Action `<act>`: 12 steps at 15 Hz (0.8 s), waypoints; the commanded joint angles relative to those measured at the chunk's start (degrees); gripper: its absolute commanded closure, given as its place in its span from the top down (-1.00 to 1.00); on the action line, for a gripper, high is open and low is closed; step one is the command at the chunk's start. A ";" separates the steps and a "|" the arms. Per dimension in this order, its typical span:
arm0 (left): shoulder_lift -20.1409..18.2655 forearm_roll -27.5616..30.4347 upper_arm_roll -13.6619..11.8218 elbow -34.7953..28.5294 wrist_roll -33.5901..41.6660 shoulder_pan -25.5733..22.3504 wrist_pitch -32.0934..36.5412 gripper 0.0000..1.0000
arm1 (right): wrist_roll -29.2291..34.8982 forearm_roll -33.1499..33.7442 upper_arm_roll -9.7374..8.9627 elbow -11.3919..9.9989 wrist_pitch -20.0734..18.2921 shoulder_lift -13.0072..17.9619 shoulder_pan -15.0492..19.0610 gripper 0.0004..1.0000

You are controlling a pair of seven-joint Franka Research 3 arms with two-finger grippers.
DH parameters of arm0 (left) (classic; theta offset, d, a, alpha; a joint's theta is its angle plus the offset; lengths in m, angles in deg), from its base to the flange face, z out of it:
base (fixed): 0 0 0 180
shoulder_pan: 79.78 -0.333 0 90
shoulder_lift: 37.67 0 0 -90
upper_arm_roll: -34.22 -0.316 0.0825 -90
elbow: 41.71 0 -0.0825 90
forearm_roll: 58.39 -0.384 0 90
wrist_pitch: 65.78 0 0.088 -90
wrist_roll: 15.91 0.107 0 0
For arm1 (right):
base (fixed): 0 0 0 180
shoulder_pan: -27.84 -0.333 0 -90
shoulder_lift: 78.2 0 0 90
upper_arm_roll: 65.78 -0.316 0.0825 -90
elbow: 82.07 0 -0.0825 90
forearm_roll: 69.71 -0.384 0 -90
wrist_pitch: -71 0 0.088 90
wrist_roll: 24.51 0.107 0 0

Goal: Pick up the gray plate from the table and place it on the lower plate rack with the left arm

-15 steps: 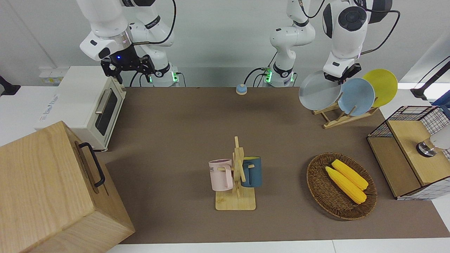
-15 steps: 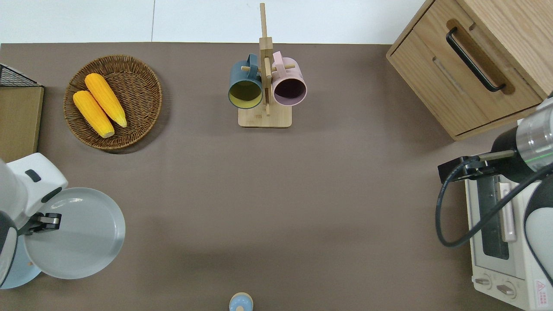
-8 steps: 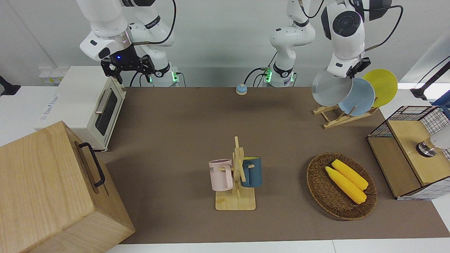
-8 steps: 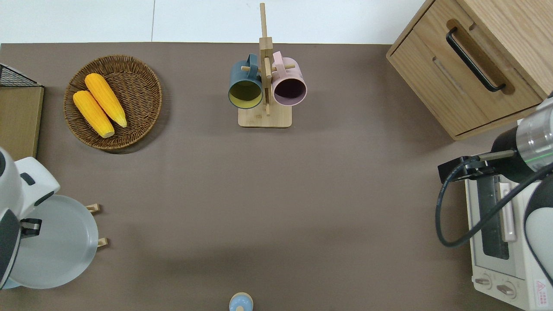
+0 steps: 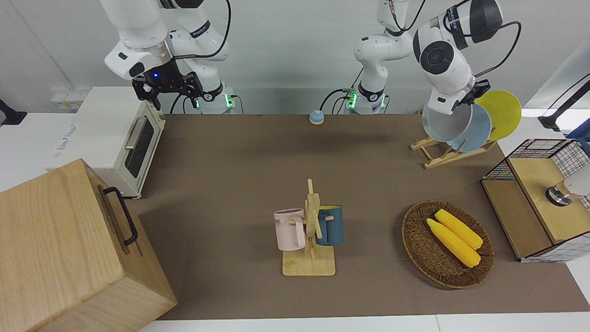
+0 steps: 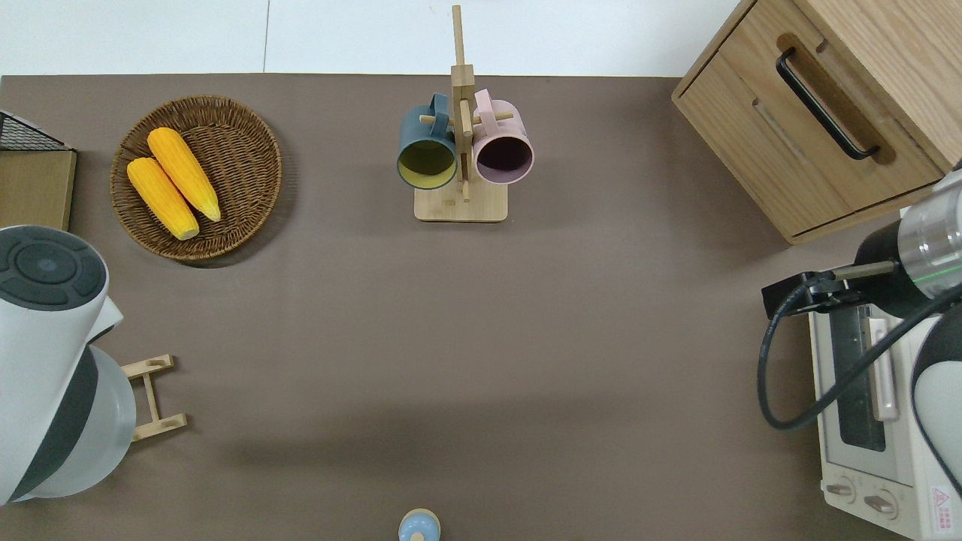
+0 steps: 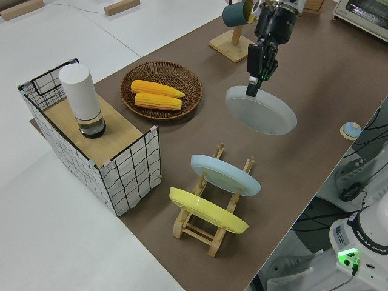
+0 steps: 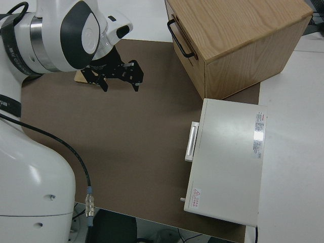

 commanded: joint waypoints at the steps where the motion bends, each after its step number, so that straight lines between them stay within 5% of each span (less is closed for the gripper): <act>1: 2.38 -3.28 -0.01 -1.34 -2.59 0.45 0.46 -1.00 | 0.68 0.37 -1.22 0.42 -0.73 0.12 1.36 0.97; 12: 7.83 -5.75 0.08 -5.56 -11.81 0.45 -2.26 -1.00 | 0.68 0.37 -1.22 0.43 -0.64 0.12 1.36 0.97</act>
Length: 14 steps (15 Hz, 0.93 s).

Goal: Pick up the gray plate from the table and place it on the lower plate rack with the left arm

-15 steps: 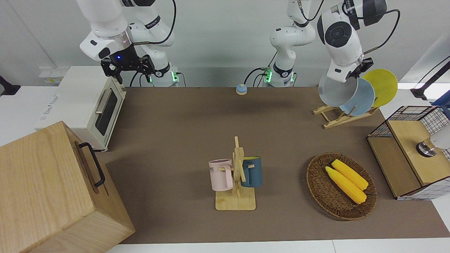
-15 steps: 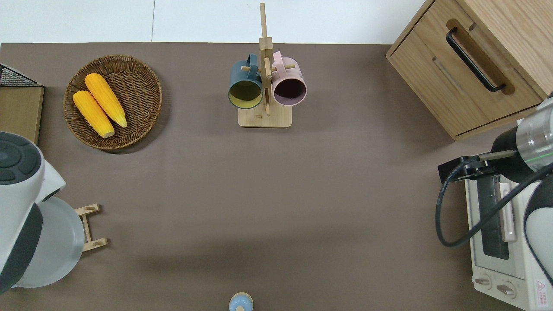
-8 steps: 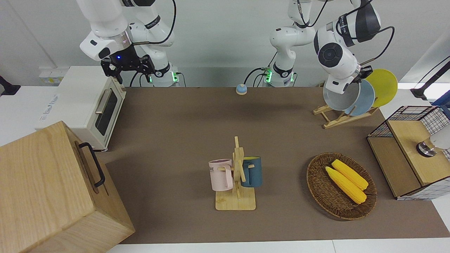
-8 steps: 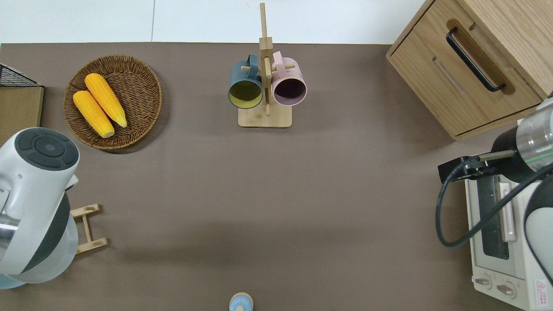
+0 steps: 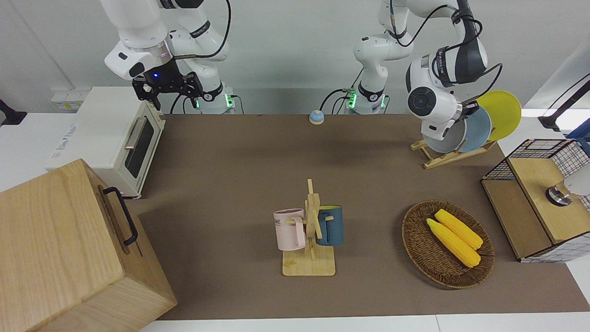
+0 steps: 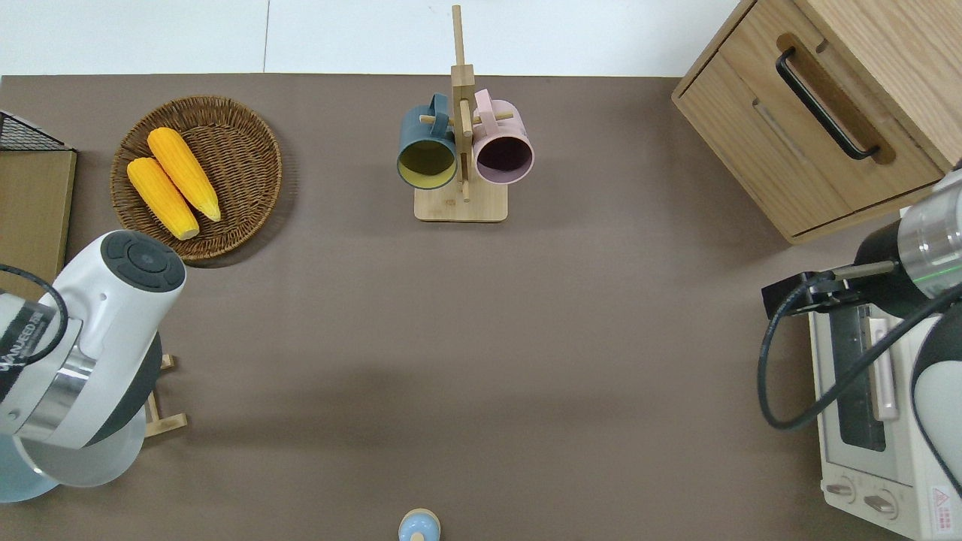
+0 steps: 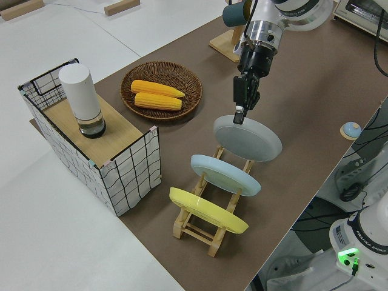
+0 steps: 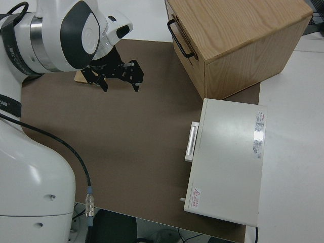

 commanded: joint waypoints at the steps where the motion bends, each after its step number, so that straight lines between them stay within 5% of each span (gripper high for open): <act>1: 1.82 -1.43 -0.09 -0.81 -3.03 0.41 -1.54 -1.00 | 0.68 0.37 -1.22 0.43 -0.64 0.12 1.36 0.97; 10: 3.59 -0.82 -0.18 -0.90 -3.21 -0.21 -4.35 -1.00 | 0.68 0.37 -1.14 0.43 -0.64 0.12 1.36 0.97; 14: 3.50 -0.73 -0.36 -0.81 -2.42 -0.21 -4.88 -0.50 | 0.68 0.37 -1.22 0.42 -0.64 0.12 1.36 0.97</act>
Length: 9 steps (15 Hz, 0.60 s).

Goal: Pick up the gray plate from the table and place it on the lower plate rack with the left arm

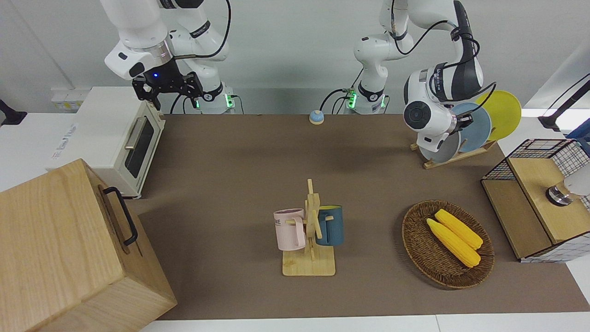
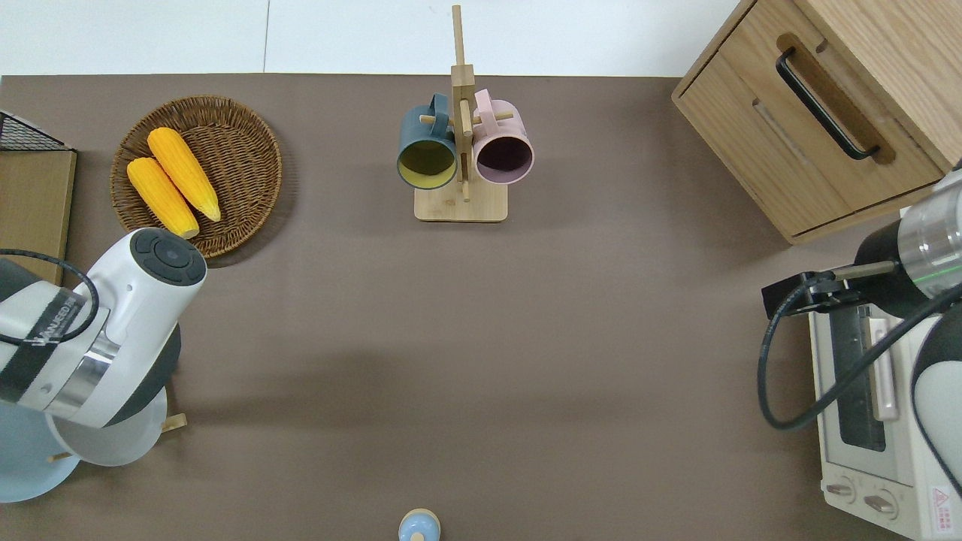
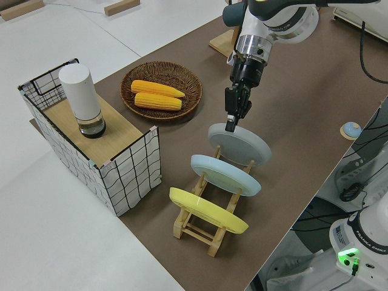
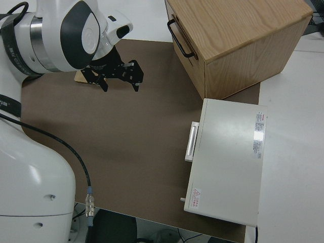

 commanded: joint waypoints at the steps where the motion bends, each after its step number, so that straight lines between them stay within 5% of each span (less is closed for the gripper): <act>1: -0.27 -0.71 -0.52 -0.46 0.12 -0.13 -1.18 -0.11 | 0.68 0.37 -1.14 0.43 -0.64 0.12 1.36 0.97; 2: -0.27 -0.71 -0.52 -0.46 0.21 -0.13 -1.18 0.16 | 0.68 0.37 -1.22 0.43 -0.64 0.12 1.36 0.97; 6: -0.35 -0.71 -0.69 -0.46 0.30 -0.13 -1.18 0.44 | 0.68 0.37 -1.22 0.42 -0.64 0.12 1.36 0.97; 7: -0.36 -0.71 -0.78 -0.37 0.38 -0.13 -1.18 0.58 | 0.68 0.37 -1.22 0.43 -0.73 0.12 1.36 0.97; 8: -0.53 -0.53 -0.87 -0.37 0.38 -0.13 -1.18 0.95 | 0.68 0.37 -1.22 0.43 -0.64 0.12 1.36 0.97; 9: -0.62 -0.18 -0.87 -0.29 0.38 -0.13 -1.18 0.96 | 0.68 0.37 -1.22 0.43 -0.64 0.12 1.36 0.97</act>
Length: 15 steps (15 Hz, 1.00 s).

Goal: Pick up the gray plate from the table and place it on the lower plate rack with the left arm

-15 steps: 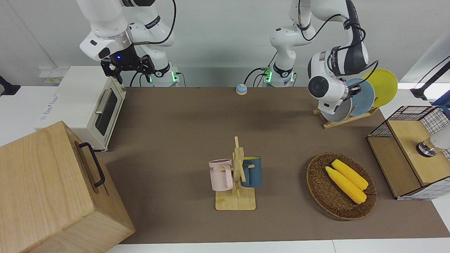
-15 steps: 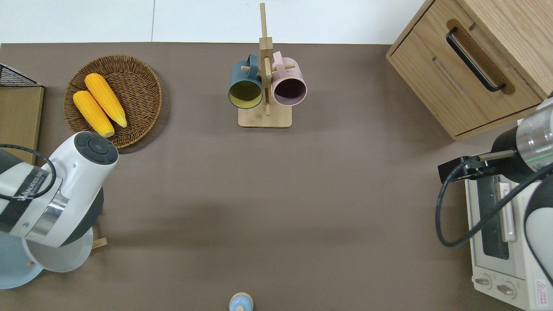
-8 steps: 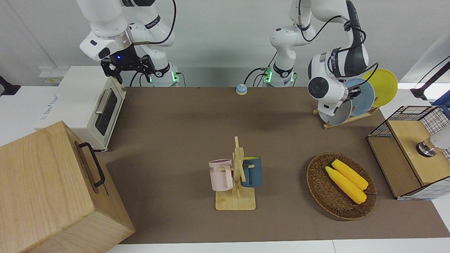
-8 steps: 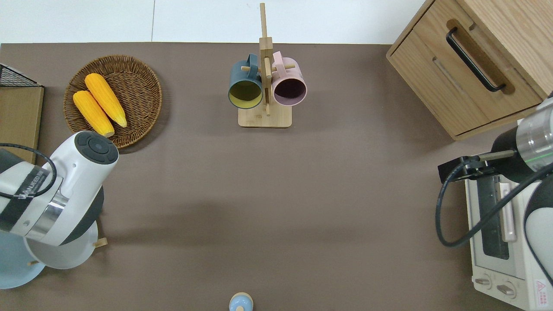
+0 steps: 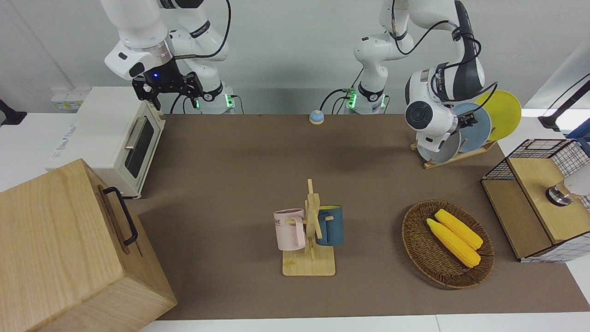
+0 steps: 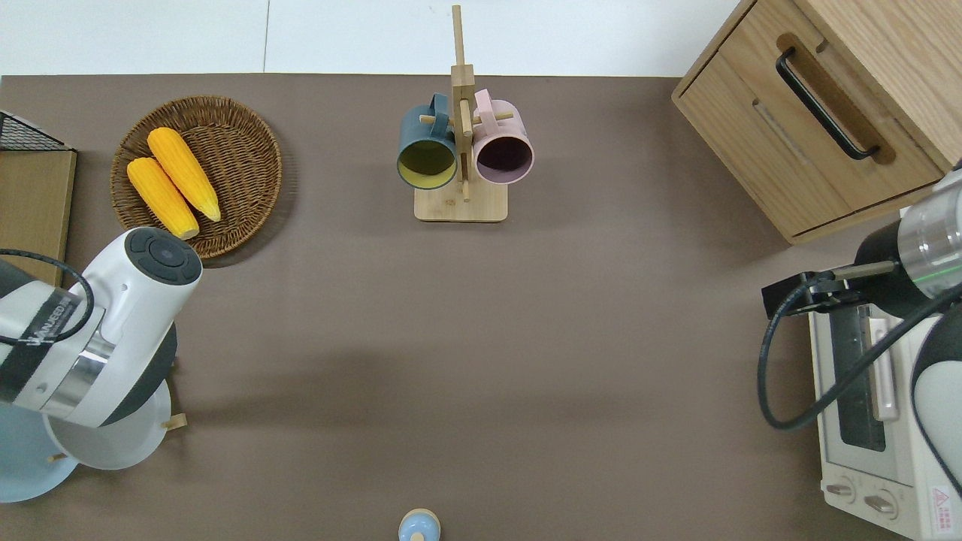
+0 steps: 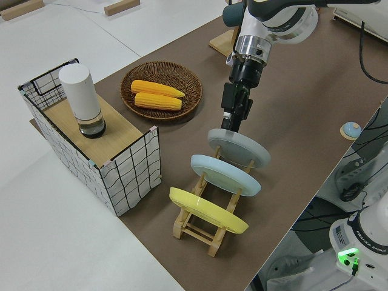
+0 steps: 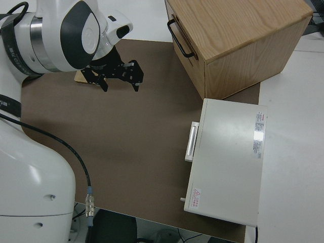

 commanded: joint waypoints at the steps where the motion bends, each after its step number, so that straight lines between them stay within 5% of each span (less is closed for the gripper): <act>1: -0.79 0.95 -0.43 -0.05 0.58 -0.11 -1.01 0.96 | 0.68 0.37 -1.22 0.43 -0.64 0.12 1.36 0.97; 6: -1.93 10.26 -0.34 3.98 4.96 -0.02 -0.40 0.97 | 0.68 0.37 -1.22 0.43 -0.64 0.12 1.36 0.97; 15: -4.04 40.65 -0.96 16.55 10.32 -0.37 0.22 0.98 | 0.68 0.37 -1.22 0.43 -0.64 0.12 1.36 0.97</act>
